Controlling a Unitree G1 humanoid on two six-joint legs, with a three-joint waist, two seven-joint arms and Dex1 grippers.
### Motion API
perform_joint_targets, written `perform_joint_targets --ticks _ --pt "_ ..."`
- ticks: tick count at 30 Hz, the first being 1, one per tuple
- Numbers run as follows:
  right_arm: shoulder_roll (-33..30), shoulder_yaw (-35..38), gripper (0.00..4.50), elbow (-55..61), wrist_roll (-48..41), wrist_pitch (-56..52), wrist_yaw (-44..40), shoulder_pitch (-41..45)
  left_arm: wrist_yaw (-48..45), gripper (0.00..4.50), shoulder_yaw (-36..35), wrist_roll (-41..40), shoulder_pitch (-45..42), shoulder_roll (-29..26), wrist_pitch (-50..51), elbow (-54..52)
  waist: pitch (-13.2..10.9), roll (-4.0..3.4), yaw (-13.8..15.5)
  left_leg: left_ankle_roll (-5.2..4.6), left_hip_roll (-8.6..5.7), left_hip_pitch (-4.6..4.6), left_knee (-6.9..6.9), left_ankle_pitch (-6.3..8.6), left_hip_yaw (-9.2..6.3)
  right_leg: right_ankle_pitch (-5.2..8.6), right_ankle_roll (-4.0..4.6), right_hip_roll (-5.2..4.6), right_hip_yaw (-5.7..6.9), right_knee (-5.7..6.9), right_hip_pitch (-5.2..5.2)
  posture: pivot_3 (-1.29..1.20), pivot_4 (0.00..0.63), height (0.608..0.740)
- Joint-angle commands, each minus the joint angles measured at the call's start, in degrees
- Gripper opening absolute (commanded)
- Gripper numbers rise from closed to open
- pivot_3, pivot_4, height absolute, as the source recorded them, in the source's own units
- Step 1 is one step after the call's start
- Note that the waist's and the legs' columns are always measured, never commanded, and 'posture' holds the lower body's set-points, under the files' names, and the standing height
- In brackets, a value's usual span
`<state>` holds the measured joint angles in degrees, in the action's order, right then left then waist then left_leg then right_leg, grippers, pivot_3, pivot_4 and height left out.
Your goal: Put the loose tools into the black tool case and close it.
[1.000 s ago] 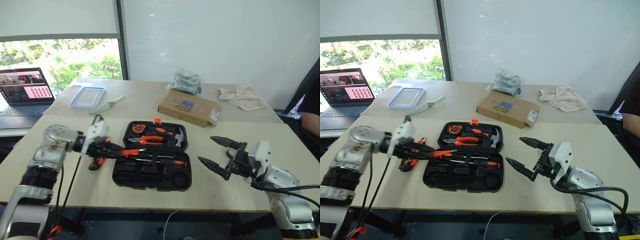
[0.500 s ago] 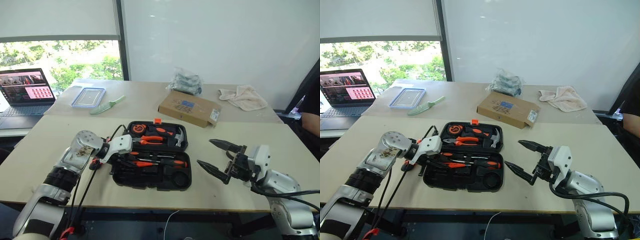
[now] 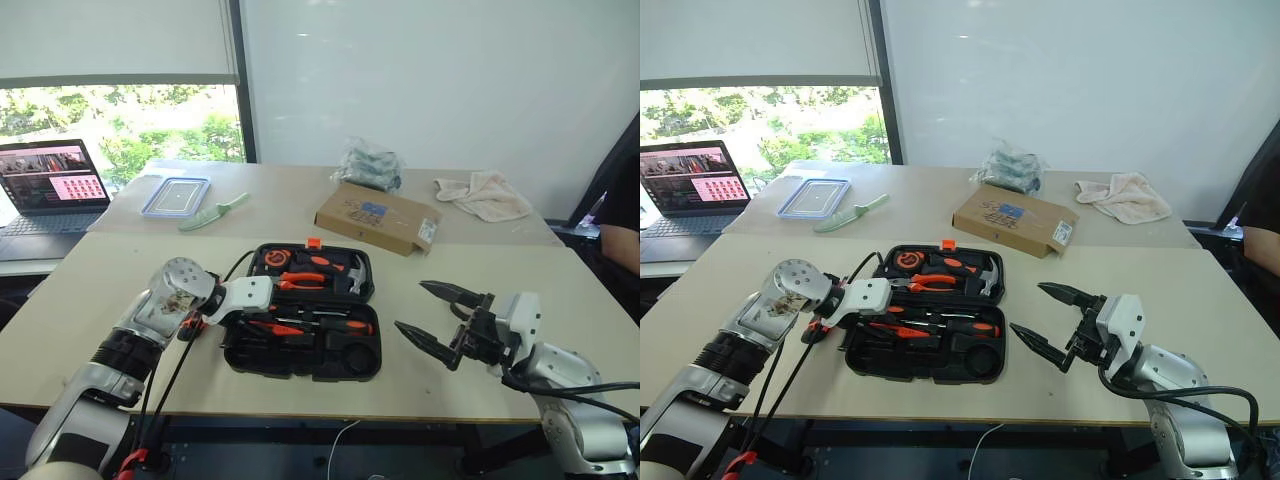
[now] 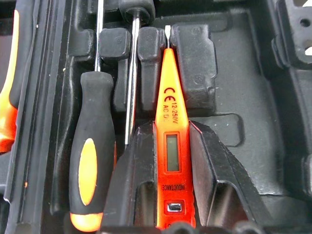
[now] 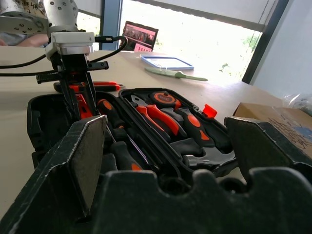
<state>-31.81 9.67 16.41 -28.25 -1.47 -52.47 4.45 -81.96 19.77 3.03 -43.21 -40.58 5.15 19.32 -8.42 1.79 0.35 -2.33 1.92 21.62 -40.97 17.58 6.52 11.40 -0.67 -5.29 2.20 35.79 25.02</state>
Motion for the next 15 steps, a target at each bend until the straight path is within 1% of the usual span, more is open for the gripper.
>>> perform_joint_targets --ticks 1,6,7,9,10,12,15 --pt "-0.31 0.67 4.50 0.32 -0.71 1.05 -0.47 1.06 -0.09 0.49 1.31 1.67 1.11 -0.43 1.27 1.19 0.00 0.00 -0.03 0.00 0.00 -0.01 0.00 0.00 0.00 0.00 0.00 0.00 0.00 0.01 0.00 0.00 0.150 0.740" --pt "0.02 0.39 4.50 -0.49 -0.44 1.42 -0.76 1.40 -0.44 0.49 -0.50 -1.30 1.64 0.42 2.45 -0.47 0.00 0.00 -0.13 0.00 0.00 -0.03 0.00 0.00 0.01 0.00 0.00 0.00 -0.02 0.03 -0.01 0.00 0.150 0.740" --pt "0.07 0.35 4.50 -0.64 -0.41 1.51 -0.83 1.45 0.30 1.49 -1.28 -1.87 1.71 0.74 2.41 -0.80 0.00 0.00 -0.13 -0.01 0.00 -0.02 0.00 0.01 0.01 0.00 0.00 0.00 -0.02 0.03 0.00 0.00 0.150 0.740" --pt "0.09 0.40 4.50 -0.96 -0.42 1.66 -1.00 1.49 -0.52 2.05 -2.39 -3.64 1.77 0.83 1.76 -1.78 0.00 0.01 -0.08 -0.01 0.01 0.03 0.00 0.01 0.01 0.00 0.00 0.00 -0.01 0.02 0.02 0.00 0.150 0.740" --pt "0.07 0.48 4.50 -1.14 -0.44 1.74 -1.15 1.44 -0.81 2.61 -3.41 -4.94 1.61 0.87 1.24 -2.25 0.00 0.00 -0.06 -0.01 0.01 0.05 0.00 0.01 0.01 0.00 0.00 0.00 -0.01 0.00 0.03 0.00 0.150 0.740" --pt "-0.02 0.64 4.50 -1.52 -0.48 1.91 -1.50 1.33 -3.07 3.09 -5.33 -8.52 1.51 0.10 2.69 -4.38 -0.01 0.01 0.01 -0.01 0.00 0.13 -0.02 0.00 0.01 0.00 0.00 -0.01 0.00 0.01 0.09 0.00 0.150 0.740" --pt "-0.10 0.75 4.50 -1.76 -0.58 1.95 -1.86 1.20 -3.48 3.09 -7.60 -12.17 1.22 -0.43 7.18 -7.34 -0.02 0.01 0.13 0.00 0.02 0.30 -0.10 0.00 -0.03 0.00 0.00 -0.01 0.06 0.02 0.19 0.00 0.150 0.740"
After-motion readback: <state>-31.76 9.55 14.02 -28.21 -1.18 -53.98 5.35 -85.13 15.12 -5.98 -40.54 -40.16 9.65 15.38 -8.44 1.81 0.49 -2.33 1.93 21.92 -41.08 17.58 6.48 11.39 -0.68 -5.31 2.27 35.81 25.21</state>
